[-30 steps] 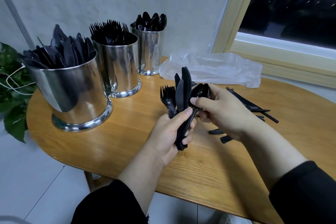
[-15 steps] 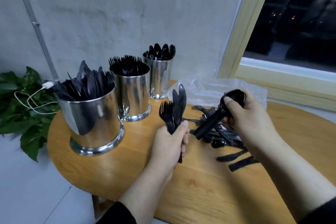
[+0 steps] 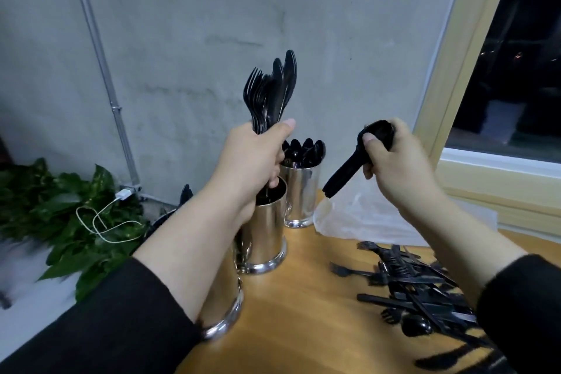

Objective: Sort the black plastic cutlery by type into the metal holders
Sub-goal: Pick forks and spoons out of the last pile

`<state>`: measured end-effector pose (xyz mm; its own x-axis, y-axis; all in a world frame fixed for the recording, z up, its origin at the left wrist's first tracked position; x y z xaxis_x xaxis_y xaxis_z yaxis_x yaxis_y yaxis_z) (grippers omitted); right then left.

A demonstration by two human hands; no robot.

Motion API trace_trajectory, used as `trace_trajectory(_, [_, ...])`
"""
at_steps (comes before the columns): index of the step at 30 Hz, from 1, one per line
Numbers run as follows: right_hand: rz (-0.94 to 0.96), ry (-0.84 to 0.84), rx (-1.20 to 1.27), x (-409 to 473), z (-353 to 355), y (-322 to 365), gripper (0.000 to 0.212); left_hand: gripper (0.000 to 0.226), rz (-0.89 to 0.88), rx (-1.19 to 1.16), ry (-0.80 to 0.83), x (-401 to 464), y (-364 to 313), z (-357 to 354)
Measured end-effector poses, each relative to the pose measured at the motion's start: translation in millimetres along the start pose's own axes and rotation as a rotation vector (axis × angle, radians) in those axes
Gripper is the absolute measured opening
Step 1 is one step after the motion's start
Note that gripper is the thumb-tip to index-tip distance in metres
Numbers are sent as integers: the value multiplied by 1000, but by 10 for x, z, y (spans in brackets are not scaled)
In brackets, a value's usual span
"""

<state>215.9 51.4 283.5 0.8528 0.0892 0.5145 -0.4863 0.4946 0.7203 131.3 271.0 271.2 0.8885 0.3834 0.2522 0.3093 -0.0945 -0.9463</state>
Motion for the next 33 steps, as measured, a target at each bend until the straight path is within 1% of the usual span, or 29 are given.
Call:
trace_trajectory(4, [43,24,-37,551,-401,140,11,38,22,122,32,355,-82,68])
trace_trajectory(7, [71,54,-127,910,-753,130,12,39,50,205,65,579,8,98])
trace_trajectory(10, [94,91,-197,1119,-1108,62,15,40,73,240,77,773,122,134])
trace_trajectory(14, [148,144,-267,1234,-1498,-91,16,40,62,270,93,990,231,139])
trace_trajectory(18, [210,184,-391,1243,-1742,-251,17,40,71,262,88,1165,324,148])
trace_trajectory(20, [248,205,-464,1232,-1831,-294,21,40,77,261,87,1221,350,144])
trace_trajectory(22, [301,192,-562,1222,-1871,-315,23,39,79,253,87,1263,371,134])
trace_trajectory(24, [354,187,-722,1177,-1907,-336,21,40,76,257,83,1290,387,130])
trace_trajectory(26, [376,256,-830,1110,-1985,-430,29,39,79,254,83,1297,412,119])
trace_trajectory(30, [313,433,-950,1007,-2097,-661,45,30,98,214,100,1242,453,82])
trace_trajectory(32, [296,454,-877,982,-2066,-622,57,28,115,192,117,1190,469,62])
trace_trajectory(33, [308,414,-799,986,-2011,-543,59,27,127,170,128,1159,471,51])
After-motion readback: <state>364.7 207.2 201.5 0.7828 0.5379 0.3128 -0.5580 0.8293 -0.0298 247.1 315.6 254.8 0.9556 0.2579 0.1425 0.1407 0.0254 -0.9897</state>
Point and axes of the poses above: each hand's wrist, its own x-axis towards the middle knuckle, its own z-axis out of the back of the hand, y = z × x, the point moved 10 cm from there along x, towards the middle knuckle, and after that the axes turned 7 degrees about -x, right-handed, at the moved point
